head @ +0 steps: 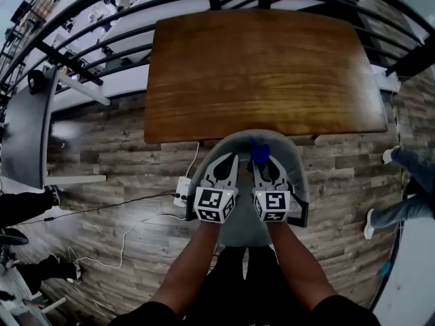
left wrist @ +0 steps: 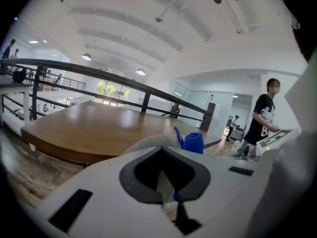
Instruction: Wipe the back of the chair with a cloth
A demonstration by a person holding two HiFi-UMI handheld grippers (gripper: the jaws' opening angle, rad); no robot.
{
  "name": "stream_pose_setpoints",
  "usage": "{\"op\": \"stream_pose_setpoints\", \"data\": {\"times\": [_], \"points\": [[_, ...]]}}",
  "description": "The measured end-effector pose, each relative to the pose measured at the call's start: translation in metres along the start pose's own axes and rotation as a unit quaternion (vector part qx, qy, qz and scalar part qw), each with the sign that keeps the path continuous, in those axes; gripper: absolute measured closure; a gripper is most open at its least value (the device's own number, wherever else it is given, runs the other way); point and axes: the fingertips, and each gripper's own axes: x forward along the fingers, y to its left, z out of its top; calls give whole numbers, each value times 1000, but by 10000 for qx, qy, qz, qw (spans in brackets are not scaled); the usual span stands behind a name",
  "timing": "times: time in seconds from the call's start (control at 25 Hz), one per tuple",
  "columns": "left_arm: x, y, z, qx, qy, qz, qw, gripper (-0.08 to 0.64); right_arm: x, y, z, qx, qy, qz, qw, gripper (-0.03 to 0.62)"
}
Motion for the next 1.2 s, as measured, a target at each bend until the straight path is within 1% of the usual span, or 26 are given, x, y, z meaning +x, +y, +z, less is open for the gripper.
{"op": "stream_pose_setpoints", "data": {"times": [0.12,0.24,0.48,0.68,0.76,0.92,1.2], "points": [[-16,18,-4,-101,-21,211,9997,561,9,30,-6,-71,69,313,9995,476],[-30,37,-8,-108,-24,414,9991,561,19,54,-10,-166,105,596,9980,476],[-53,69,-22,-236,-4,846,9961,561,36,97,-17,-372,161,1136,9927,476],[-68,91,-33,-295,-3,1012,9944,561,51,127,-31,-514,243,1411,9884,476],[-73,100,-35,-334,-11,1106,9933,561,60,134,-33,-580,271,1468,9871,476],[-80,109,-41,-380,15,1189,9922,561,72,136,-35,-574,301,1399,9880,476],[-74,108,-35,-322,-20,1056,9939,561,70,130,-37,-553,316,1315,9893,476]]}}
